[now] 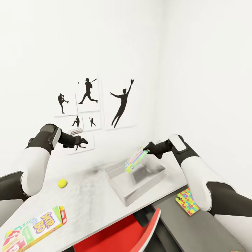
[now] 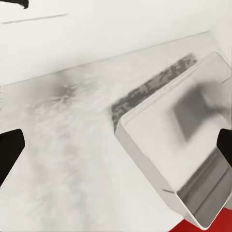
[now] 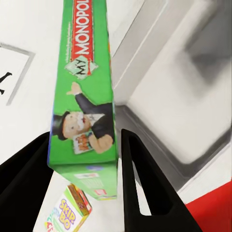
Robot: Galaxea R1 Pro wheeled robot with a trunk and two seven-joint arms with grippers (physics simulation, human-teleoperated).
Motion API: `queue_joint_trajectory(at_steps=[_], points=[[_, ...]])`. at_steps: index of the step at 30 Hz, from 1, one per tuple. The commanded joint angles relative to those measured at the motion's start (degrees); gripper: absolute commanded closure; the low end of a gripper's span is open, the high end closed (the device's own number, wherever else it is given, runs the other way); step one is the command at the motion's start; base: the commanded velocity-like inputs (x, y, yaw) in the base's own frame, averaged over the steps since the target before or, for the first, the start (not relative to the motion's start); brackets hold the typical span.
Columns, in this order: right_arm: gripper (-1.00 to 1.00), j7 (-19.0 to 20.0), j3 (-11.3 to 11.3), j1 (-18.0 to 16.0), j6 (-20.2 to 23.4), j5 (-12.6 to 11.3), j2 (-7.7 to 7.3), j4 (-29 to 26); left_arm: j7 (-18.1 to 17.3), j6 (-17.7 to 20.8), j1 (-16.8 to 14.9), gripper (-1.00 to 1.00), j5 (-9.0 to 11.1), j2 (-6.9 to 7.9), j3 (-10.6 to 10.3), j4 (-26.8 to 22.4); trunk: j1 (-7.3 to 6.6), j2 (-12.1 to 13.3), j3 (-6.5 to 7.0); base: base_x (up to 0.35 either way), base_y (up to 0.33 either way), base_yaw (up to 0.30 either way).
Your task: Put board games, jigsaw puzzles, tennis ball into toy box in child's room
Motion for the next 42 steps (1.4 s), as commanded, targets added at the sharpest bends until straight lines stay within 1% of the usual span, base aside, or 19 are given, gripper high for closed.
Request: queue_joint_trajectory(at_steps=[1, 25, 36, 42], points=[[1.00, -0.6, -0.3, 0.0, 0.1, -0.4, 0.09, -0.1, -0.5, 0.2, 0.0, -1.00, -0.6, -0.04, 0.3, 0.0, 0.03, 0.0, -0.03, 0.076, 0.035, 0.000], [1.00, -0.7, -0.5, 0.0, 0.1, -0.5, 0.15, -0.4, -0.5, 0.2, 0.0, -1.00, -0.6, 0.05, 0.4, 0.0, 0.03, 0.0, -0.03, 0.010, 0.005, 0.000], [1.00, -0.7, -0.5, 0.0, 0.1, -0.5, 0.15, -0.4, -0.5, 0.2, 0.0, -1.00, -0.6, 0.05, 0.3, 0.0, 0.03, 0.0, -0.03, 0.140, 0.076, -0.004], [1.00, -0.7, -0.6, 0.0, 0.1, -0.5, 0.15, -0.4, -0.5, 0.2, 0.0, -1.00, -0.6, 0.05, 0.3, 0.0, 0.03, 0.0, -0.03, 0.117, 0.087, -0.171]])
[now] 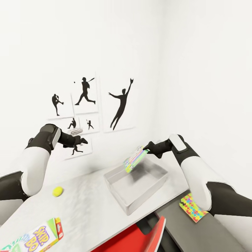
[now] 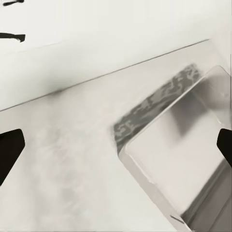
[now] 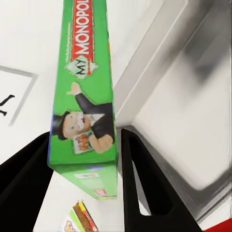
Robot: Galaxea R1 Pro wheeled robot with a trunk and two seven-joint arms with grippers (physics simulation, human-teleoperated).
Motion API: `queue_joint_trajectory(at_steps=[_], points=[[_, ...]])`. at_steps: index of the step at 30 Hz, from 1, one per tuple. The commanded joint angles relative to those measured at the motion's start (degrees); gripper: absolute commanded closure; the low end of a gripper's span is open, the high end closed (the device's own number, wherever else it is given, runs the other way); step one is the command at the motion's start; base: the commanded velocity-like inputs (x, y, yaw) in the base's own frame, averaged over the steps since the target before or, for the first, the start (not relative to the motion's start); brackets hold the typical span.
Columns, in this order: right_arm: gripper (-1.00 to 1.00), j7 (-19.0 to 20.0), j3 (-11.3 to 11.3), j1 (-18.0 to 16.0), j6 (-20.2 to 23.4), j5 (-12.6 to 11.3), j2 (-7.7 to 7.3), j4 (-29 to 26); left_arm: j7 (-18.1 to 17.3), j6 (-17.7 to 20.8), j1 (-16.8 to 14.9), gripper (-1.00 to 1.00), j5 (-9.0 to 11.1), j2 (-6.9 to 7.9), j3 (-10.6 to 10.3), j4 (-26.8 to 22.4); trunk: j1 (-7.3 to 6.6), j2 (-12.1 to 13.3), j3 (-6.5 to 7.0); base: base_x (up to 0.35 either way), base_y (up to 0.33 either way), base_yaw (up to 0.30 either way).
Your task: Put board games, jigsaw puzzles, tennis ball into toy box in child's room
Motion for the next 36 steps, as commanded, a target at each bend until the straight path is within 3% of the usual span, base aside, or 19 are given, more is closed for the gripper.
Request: queue_joint_trajectory(at_steps=[1, 36], points=[[1.00, -0.6, -0.4, 0.0, 0.1, -0.5, 0.08, 0.0, -0.5, 0.2, 0.0, -1.00, -0.6, -0.02, 0.3, -0.1, 0.04, 0.0, -0.03, 0.145, 0.047, -0.206], [1.00, -0.6, -0.5, 0.0, 0.2, -0.5, -0.03, 0.0, -0.6, 0.2, 0.0, -1.00, -0.6, -0.02, 0.5, -0.1, 0.04, 0.0, -0.03, 0.021, -0.006, -0.012]])
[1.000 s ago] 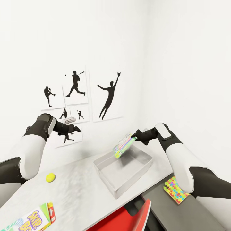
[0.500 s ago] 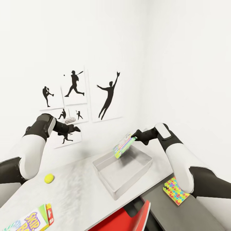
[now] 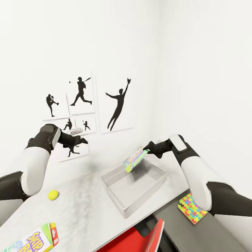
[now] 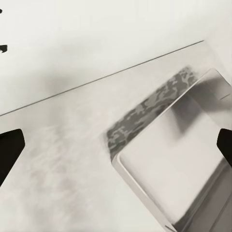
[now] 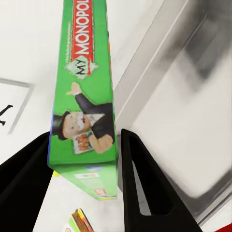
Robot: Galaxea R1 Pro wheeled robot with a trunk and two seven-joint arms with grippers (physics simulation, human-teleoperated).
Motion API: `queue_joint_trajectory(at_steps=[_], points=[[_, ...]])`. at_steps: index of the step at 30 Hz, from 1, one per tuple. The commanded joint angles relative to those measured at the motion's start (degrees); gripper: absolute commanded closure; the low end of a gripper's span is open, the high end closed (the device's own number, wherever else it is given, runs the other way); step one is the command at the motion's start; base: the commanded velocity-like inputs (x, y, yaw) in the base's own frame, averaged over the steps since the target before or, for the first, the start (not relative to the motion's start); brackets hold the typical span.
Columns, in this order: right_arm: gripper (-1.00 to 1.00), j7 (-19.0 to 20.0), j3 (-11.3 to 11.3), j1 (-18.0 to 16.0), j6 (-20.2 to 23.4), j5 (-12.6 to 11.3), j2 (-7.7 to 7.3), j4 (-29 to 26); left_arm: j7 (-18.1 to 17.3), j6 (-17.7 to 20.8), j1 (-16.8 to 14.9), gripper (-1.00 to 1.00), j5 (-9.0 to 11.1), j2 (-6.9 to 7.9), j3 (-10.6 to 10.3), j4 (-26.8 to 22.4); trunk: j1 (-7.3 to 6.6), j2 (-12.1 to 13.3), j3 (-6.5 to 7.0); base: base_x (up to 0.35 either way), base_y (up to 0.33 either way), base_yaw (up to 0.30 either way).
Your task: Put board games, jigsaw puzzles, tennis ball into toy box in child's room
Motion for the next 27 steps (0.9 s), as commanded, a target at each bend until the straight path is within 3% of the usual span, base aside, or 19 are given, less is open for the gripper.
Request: queue_joint_trajectory(at_steps=[1, 15, 22, 27], points=[[1.00, -0.6, -0.4, 0.0, 0.1, -0.5, 0.06, -0.1, -0.5, 0.2, 0.0, -1.00, -0.6, -0.04, 0.4, 0.0, 0.02, 0.0, -0.03, 0.000, 0.000, 0.000], [1.00, -0.8, -0.3, -1.1, 0.9, -0.8, -0.03, 0.0, -0.7, 0.6, 0.0, -1.00, -0.4, 0.49, 0.7, -0.1, 0.02, 0.0, -0.03, 0.000, 0.000, 0.000], [1.00, -0.7, 0.0, -1.1, 0.9, -0.8, 0.13, 0.0, -7.0, 0.6, 0.0, -1.00, -0.7, 1.60, 0.5, -0.3, 0.02, 0.0, -0.06, 0.000, 0.000, 0.000], [1.00, -0.6, 0.0, -1.1, 0.9, -0.8, 0.08, -0.1, -9.6, 0.6, 0.0, -1.00, -0.8, 3.60, 0.4, -0.3, 0.02, 0.0, -0.41, 0.000, 0.000, 0.000]])
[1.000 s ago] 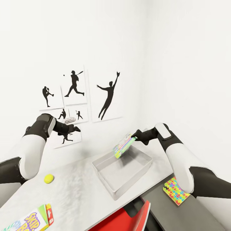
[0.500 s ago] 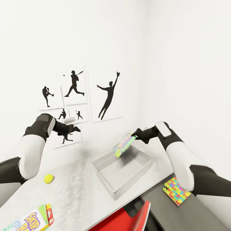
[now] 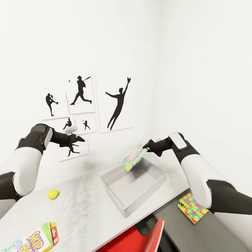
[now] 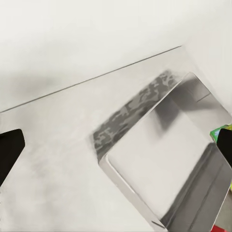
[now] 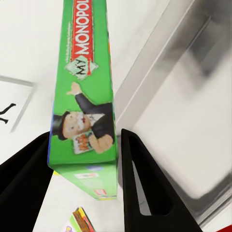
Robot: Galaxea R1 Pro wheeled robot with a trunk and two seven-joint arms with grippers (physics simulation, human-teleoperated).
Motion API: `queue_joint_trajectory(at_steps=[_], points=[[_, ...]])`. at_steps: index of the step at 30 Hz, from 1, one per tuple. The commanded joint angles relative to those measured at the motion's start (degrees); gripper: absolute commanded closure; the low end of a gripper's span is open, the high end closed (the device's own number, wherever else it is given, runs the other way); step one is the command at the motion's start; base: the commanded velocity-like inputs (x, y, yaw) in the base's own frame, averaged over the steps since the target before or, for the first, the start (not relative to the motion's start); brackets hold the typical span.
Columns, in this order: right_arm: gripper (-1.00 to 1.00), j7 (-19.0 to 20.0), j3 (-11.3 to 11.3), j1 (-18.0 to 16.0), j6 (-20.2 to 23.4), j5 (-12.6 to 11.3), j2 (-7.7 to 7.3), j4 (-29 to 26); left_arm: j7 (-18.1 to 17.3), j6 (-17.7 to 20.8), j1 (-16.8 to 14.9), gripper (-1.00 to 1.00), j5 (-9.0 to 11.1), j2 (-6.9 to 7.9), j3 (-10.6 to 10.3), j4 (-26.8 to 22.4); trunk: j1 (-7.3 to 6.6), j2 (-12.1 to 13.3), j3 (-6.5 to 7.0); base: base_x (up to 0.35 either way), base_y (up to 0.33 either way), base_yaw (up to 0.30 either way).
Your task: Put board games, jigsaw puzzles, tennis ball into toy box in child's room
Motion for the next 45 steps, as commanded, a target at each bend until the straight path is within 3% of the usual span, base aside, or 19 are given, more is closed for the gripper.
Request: queue_joint_trajectory(at_steps=[1, 16, 21, 27, 32, 34, 38, 45], points=[[1.00, -0.6, -0.4, 0.0, 0.1, -0.5, 0.04, -0.1, -0.6, 0.2, 0.0, -1.00, -0.6, 0.09, 0.3, 0.0, 0.02, -0.1, -0.12, 0.000, 0.000, 0.000], [1.00, -0.7, -0.7, -0.1, 0.2, -0.7, -0.70, -0.1, -1.6, 0.2, -2.2, -1.00, -0.4, 1.03, 0.3, 0.2, 0.02, -0.1, -1.51, 0.000, 0.000, 0.000], [1.00, -0.7, -0.8, -0.2, 0.4, -0.7, -0.75, -0.1, -4.1, 0.2, -2.8, -1.00, -0.4, 2.20, 0.3, 0.5, 0.02, -0.1, -1.98, 0.000, 0.000, 0.000], [1.00, -0.8, -1.0, -0.4, 0.5, -0.8, -0.66, -1.2, -12.6, 0.2, -4.0, -1.00, -0.6, 4.44, 0.3, 1.2, 0.02, -0.1, -2.54, 0.000, 0.000, 0.000], [1.00, -0.8, -1.0, -0.3, 2.3, -0.8, -0.46, -3.7, -24.3, 0.2, -4.2, -1.00, -1.0, 6.45, 0.1, 1.3, 0.02, -0.1, -3.01, 0.000, 0.000, 0.000], [1.00, -0.9, -1.0, -0.4, 2.8, -0.8, -0.42, -4.2, -28.9, 0.2, -4.2, -1.00, -2.0, 6.84, -0.5, 1.3, 0.02, -0.1, -3.19, 0.000, 0.000, 0.000], [1.00, -1.0, -1.0, -0.4, 3.0, -0.8, -0.51, -4.7, -37.2, 0.2, -4.2, -1.00, -6.6, 7.21, -3.3, 1.3, 0.02, -0.1, -3.57, 0.000, 0.000, 0.000], [1.00, -1.0, -1.0, -0.4, 3.0, -0.8, -0.47, -4.9, -42.6, 0.2, -4.2, -1.00, -9.3, 7.44, -4.2, 1.3, 0.02, -0.1, -4.22, 0.000, 0.000, 0.000]])
